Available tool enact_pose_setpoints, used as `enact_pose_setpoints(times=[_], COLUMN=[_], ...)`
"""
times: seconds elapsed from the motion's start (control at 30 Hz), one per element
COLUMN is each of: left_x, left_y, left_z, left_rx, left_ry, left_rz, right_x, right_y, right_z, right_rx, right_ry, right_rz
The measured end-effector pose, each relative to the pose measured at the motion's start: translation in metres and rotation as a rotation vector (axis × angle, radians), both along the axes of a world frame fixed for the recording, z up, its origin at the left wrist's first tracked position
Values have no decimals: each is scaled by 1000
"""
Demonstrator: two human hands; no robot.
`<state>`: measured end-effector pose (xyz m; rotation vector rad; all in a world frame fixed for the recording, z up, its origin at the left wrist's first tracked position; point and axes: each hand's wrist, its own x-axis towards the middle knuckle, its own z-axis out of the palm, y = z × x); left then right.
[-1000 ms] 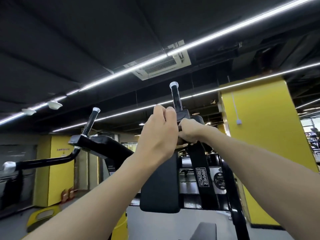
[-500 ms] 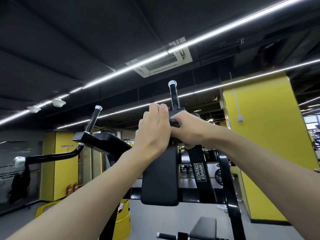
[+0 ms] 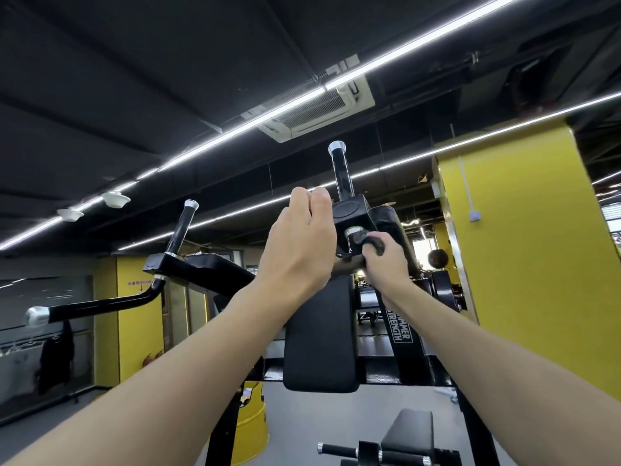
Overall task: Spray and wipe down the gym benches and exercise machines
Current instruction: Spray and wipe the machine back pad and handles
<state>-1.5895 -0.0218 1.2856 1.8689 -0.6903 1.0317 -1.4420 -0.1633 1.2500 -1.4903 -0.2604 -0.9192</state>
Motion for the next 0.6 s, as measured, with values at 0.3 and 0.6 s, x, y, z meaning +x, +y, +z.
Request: enact_pose_setpoints(times=[0.3, 0.6], left_x=[-4, -7], left_y=[-3, -3], left_z=[-1, -3], left_rx=[-5, 10], left_ry=[-33, -16], left_rz=[76, 79], right_x=[-64, -108], right_y=[18, 28], right_z=[-32, -51], right_rx=[-88, 219], right_ry=[-69, -172], right_rz=[74, 374])
